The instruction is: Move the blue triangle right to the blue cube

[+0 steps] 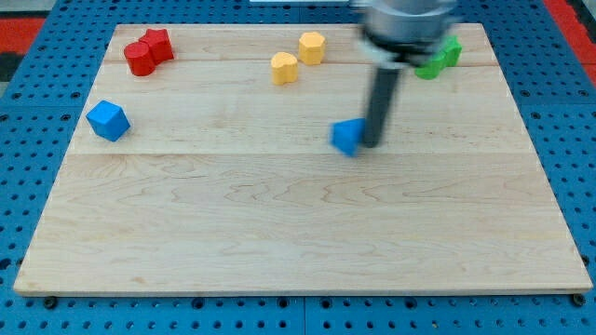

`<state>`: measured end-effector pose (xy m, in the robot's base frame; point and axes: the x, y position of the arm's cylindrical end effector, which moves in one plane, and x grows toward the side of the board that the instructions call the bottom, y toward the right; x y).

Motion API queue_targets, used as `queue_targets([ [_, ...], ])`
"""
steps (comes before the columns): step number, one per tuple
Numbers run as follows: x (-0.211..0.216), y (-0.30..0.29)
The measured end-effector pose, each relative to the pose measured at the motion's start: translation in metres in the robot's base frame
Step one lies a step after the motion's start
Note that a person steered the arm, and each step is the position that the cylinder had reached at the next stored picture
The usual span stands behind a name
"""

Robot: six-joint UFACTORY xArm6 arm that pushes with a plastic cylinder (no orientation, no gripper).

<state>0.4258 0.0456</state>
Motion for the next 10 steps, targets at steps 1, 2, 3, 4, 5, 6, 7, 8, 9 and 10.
queue_targets([
  [1,-0.016,-0.001],
  [2,0.07,-0.003],
  [3,0.123,-0.109],
  [4,0.09,-0.27],
  [5,0.003,-0.349],
  [6,-0.003,-0.35],
  [7,-0.026,-0.343],
  [8,-0.058,-0.312],
  [9,-0.029,-0.258],
  [10,-0.015,-0.283],
])
